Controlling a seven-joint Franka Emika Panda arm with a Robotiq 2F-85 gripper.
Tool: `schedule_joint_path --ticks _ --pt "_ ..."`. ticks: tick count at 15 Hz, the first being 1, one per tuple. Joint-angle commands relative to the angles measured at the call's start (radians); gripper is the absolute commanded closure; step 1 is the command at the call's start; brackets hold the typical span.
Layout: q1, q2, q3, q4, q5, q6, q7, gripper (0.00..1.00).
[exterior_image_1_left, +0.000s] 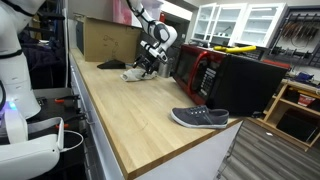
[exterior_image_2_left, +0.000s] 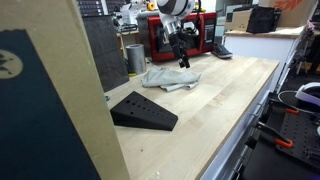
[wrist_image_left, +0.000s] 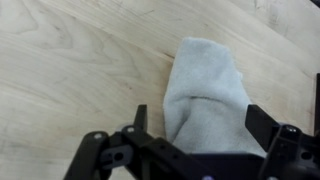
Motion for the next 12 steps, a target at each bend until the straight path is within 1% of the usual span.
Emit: schedule_joint_path --ticks 1,3,5,7,9,10,11,12 --pt "-0.002 -0.117 0.014 -0.156 0.018 0.008 -0.043 0.0" --pt "-0.006 -0.156 0.018 -0.217 0.027 0.028 -0.071 0.0" --pt "-0.003 -0.183 0.012 -0.271 0.028 0.091 -0.092 0.0" --pt "0.003 -0.204 0.015 -0.332 0.039 0.204 -0.095 0.0" --pt "0.0 -0.231 0.024 -0.4 0.086 0.337 -0.099 0.0" --pt "-0.003 -0.233 0.028 -0.407 0.115 0.364 -0.094 0.0" --pt "0.008 -0.173 0.016 -0.331 0.072 0.298 -0.077 0.0" --pt "0.007 -0.179 0.019 -0.35 0.087 0.327 -0.077 0.0"
